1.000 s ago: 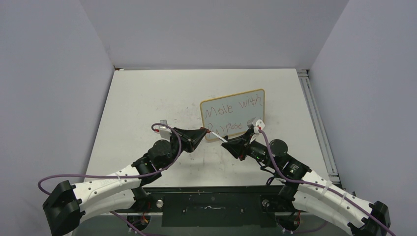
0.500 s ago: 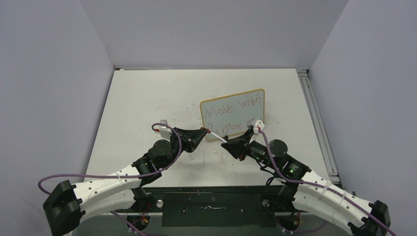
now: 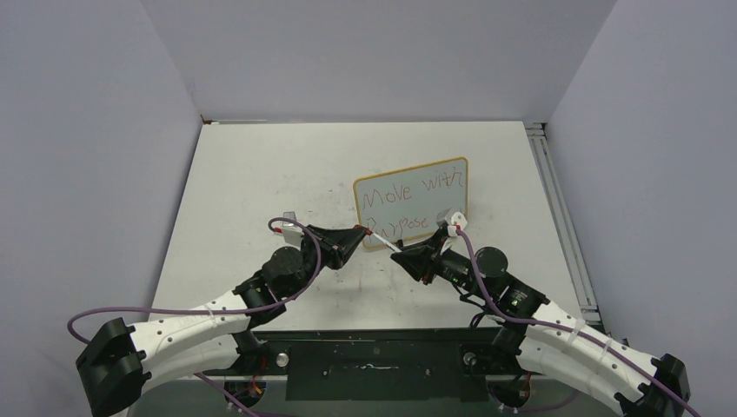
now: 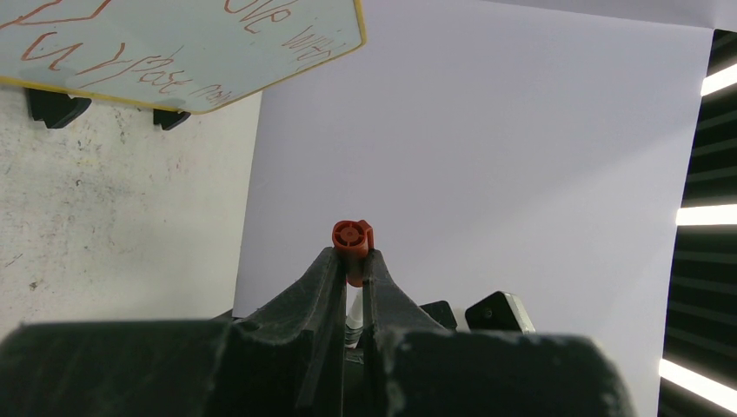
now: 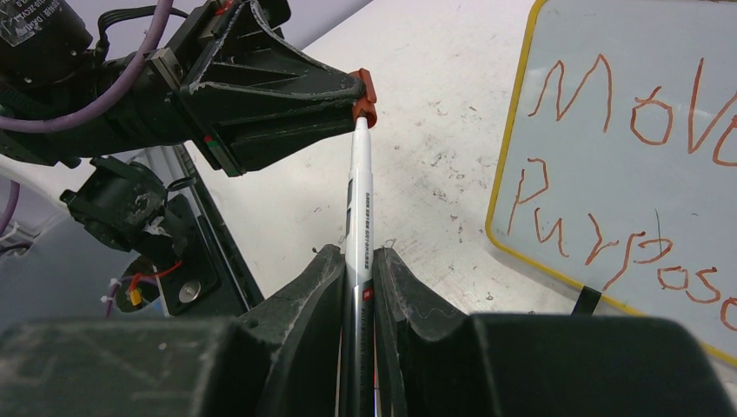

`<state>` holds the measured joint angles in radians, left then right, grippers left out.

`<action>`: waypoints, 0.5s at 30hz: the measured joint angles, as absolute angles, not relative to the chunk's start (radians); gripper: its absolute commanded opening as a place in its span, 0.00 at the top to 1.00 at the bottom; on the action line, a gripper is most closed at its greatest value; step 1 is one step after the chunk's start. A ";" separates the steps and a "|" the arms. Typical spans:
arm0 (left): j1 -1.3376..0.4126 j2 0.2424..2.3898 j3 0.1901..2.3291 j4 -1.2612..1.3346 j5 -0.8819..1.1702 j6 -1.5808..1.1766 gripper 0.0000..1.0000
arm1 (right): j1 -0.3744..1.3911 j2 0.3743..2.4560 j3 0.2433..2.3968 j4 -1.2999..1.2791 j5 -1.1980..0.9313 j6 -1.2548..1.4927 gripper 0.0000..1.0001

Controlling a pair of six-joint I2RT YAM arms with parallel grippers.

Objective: Write a sentence on the whiteboard
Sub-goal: Close the pen cap.

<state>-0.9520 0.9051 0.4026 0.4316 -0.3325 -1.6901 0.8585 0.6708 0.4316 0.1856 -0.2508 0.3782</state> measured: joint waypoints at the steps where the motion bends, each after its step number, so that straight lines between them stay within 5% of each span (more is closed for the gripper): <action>1: -0.952 0.905 0.403 0.432 -0.332 -1.690 1.00 | 0.859 0.671 0.432 0.186 -0.251 0.378 0.95; 15: -0.952 0.896 0.403 0.432 -0.336 -1.690 1.00 | 0.859 0.671 0.427 0.184 -0.251 0.378 0.95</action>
<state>-0.9520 0.8955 0.4026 0.4316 -0.3355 -1.6901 0.8589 0.6708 0.4267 0.1844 -0.2512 0.3782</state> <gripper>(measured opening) 0.055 0.160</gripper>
